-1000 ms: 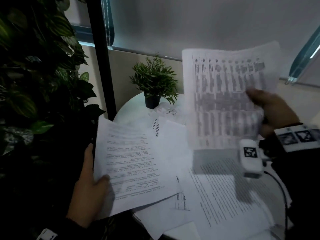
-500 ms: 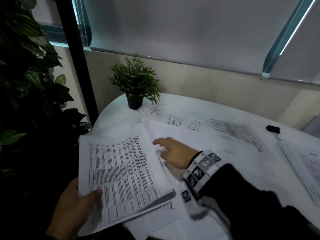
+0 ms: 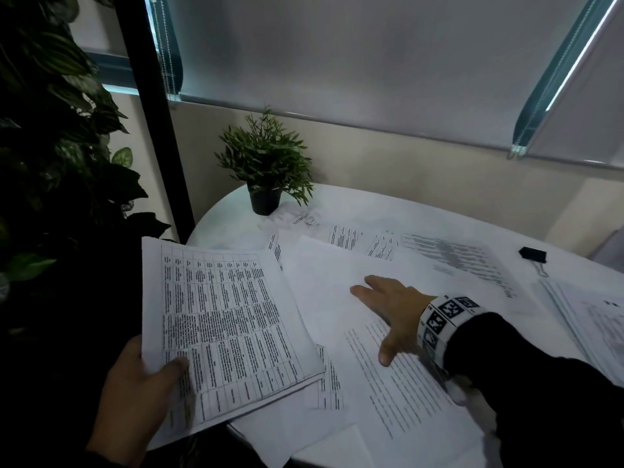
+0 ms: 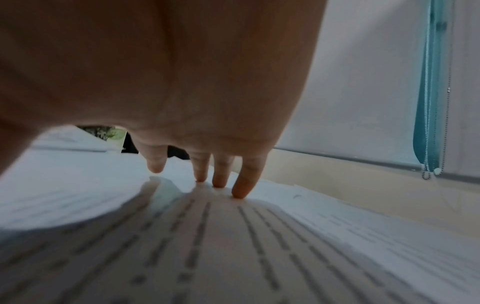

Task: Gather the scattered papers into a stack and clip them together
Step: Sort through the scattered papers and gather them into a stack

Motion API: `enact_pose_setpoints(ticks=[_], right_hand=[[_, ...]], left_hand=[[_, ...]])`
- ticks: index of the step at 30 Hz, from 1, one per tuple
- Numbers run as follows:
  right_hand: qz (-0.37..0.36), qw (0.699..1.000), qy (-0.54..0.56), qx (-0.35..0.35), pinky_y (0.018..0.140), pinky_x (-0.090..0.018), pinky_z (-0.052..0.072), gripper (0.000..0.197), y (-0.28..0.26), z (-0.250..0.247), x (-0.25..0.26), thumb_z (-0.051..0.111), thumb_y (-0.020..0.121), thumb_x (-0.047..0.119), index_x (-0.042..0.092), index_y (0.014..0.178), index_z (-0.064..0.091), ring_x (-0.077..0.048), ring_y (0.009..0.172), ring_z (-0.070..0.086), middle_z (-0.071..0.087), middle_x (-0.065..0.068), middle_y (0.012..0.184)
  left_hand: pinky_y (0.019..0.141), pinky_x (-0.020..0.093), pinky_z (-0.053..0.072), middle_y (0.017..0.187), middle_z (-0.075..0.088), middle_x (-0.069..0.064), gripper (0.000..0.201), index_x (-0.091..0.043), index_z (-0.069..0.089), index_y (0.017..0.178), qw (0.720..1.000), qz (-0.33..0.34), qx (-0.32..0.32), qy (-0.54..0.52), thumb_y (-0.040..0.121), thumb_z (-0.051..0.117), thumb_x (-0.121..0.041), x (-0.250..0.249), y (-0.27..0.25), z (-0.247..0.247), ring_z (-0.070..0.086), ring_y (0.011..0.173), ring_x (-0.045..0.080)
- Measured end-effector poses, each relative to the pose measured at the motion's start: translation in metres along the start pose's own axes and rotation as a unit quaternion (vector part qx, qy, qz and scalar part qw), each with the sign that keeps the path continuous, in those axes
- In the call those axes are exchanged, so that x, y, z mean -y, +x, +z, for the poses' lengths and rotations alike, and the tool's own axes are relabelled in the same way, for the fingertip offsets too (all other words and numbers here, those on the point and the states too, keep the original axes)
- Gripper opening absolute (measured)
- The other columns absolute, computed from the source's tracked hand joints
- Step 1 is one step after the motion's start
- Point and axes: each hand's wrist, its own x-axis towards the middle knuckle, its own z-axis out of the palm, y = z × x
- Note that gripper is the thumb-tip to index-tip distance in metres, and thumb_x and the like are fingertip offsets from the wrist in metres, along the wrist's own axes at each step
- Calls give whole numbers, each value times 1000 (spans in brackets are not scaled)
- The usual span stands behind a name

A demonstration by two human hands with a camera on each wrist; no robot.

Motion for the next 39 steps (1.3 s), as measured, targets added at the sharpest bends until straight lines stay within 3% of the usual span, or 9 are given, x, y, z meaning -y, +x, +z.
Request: enact_pose_setpoints(ticks=[3, 9, 14, 17, 20, 26, 28, 33, 39], right_hand=[[-2, 999, -52, 0, 117, -46, 12, 128, -2, 0, 0, 80, 54, 59, 36, 149, -2, -20, 145, 1, -7, 7, 159], [35, 993, -71, -92, 104, -41, 24, 103, -2, -8, 3, 77, 59, 56, 39, 143, 21, -24, 126, 35, 40, 5, 139], [22, 958, 149, -246, 70, -28, 47, 23, -22, -40, -11, 70, 54, 44, 29, 67, 57, -17, 81, 61, 63, 1, 73], [-25, 863, 363, -349, 48, -14, 43, 14, -55, -77, -8, 76, 73, 24, 18, 71, 64, 3, 49, 55, 62, 7, 56], [-11, 742, 495, -452, 46, -12, 43, 8, -64, -91, -2, 66, 87, 20, 12, 85, 68, -1, 58, 61, 68, 10, 63], [90, 807, 455, -365, 100, -32, 42, 41, 9, -27, 61, 54, 93, 34, 4, 122, 58, -22, 116, 57, 62, -6, 122], [50, 824, 488, -283, 101, -37, 43, 42, 21, -2, 91, 54, 93, 34, 11, 128, 51, -22, 116, 56, 60, -3, 125], [-14, 804, 575, -148, 101, -44, 45, 43, 25, 11, 105, 57, 92, 26, 18, 132, 46, -24, 116, 58, 60, -7, 127], [332, 890, 247, -192, 106, -49, 33, 103, 11, -9, 22, 61, 74, 65, 16, 148, 9, -38, 134, 31, 30, -20, 146]], left_hand=[[93, 36, 39, 118, 60, 17, 45, -2, 51, 127, 1000, 7, -2, -4, 84, 62, 7, 6, 2, 1, 53, 96, 23], [98, 38, 39, 124, 59, 15, 48, -2, 49, 132, 1000, 28, 6, -9, 86, 60, 7, 9, 3, 1, 56, 110, 29], [93, 34, 39, 113, 60, 11, 45, -2, 52, 128, 1000, 26, 8, -14, 85, 57, 11, 12, 5, 1, 55, 101, 24], [89, 32, 38, 107, 60, 8, 43, -4, 55, 125, 1000, 11, -1, -16, 85, 54, 11, 14, 7, 4, 56, 98, 24], [89, 33, 39, 108, 61, 10, 43, -6, 55, 124, 999, 3, 14, -33, 86, 53, 11, 12, 7, 6, 56, 98, 25], [87, 35, 45, 104, 68, 2, 19, -16, 65, 107, 976, -58, 86, -193, 92, 54, -13, 4, -2, 13, 62, 100, 24], [99, 41, 40, 122, 64, 3, 37, -18, 60, 124, 968, -64, 115, -212, 91, 58, -35, 3, -4, 12, 58, 114, 26], [94, 37, 42, 113, 64, -1, 53, -18, 53, 127, 989, -9, 129, -75, 80, 72, -6, 13, -5, 8, 60, 102, 19], [100, 44, 37, 133, 52, 20, 57, -1, 43, 138, 997, -13, 75, 0, 84, 60, 11, 15, 0, 7, 48, 122, 37]])
